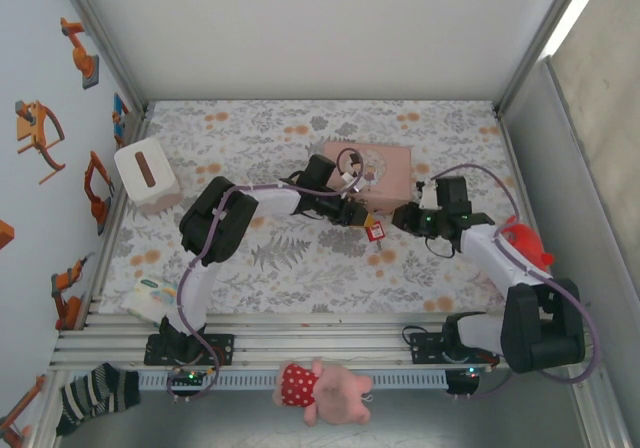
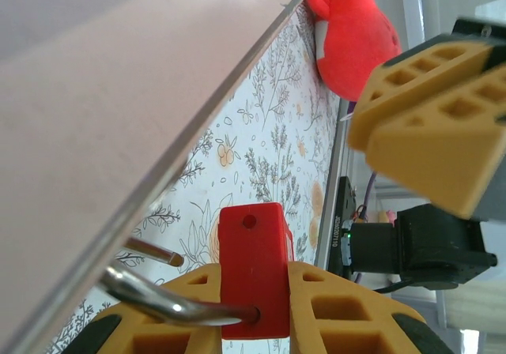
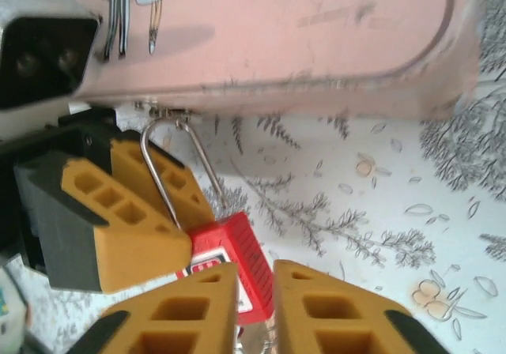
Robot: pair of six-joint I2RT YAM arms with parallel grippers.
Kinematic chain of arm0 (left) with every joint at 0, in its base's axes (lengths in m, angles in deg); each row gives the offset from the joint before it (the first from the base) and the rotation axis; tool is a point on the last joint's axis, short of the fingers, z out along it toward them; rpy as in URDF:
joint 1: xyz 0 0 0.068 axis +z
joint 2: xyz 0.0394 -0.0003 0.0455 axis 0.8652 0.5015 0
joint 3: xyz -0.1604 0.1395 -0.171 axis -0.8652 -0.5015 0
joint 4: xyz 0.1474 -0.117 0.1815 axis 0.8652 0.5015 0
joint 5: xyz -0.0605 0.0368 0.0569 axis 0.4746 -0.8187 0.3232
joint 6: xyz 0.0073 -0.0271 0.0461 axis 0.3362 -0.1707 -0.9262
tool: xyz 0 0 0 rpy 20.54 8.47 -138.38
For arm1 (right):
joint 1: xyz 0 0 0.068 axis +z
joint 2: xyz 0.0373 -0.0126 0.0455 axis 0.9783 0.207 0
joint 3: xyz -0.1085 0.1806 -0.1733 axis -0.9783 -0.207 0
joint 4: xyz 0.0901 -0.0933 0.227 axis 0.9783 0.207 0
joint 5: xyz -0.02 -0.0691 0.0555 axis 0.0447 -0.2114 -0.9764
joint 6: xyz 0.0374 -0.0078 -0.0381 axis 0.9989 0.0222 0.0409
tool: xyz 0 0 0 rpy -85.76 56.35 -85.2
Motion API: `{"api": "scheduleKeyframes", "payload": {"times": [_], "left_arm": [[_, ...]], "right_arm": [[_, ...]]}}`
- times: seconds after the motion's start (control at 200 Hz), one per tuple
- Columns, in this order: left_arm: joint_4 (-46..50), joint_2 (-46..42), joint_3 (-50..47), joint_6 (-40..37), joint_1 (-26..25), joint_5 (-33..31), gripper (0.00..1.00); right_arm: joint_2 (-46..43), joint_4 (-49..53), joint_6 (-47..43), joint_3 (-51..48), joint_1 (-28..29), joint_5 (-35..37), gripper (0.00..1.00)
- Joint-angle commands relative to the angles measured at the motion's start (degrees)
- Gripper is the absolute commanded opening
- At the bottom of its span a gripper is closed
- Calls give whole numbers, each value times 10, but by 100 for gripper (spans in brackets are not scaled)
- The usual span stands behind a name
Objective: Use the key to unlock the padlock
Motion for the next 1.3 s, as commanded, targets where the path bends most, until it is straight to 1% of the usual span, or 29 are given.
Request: {"api": "scheduleKeyframes", "payload": {"times": [0.0,0.2,0.366,0.611,0.716,0.866,0.992,1.022,1.077,1.162,1.232,1.297], "left_arm": [[-12,-6,22,-26,3,36,9],[-17,-19,10,-25,3,35,9],[-12,-23,14,-26,1,32,9],[-6,-23,30,-25,-2,28,9],[-3,-22,39,-26,-3,24,9],[-1,-16,54,-25,-4,22,9],[3,-10,65,-26,-2,14,9],[3,-9,66,-26,-1,11,9],[3,-6,69,-26,1,8,9],[6,-1,75,-26,1,6,9],[9,3,80,-26,1,7,10],[7,4,80,-26,1,7,10]], "right_arm": [[25,28,1,37,-2,68,0],[91,-2,10,66,-3,99,0],[126,-32,21,90,-2,124,0],[178,-43,14,146,-2,147,0],[199,-50,7,165,-2,144,0],[198,-69,-15,162,-2,110,0],[142,-56,-37,119,-2,79,0],[123,-47,-43,105,-2,72,4],[87,-29,-56,80,-2,53,19],[36,-4,-67,45,-2,28,35],[-1,24,-72,24,-1,24,43],[-29,52,-83,13,4,27,47]]}}
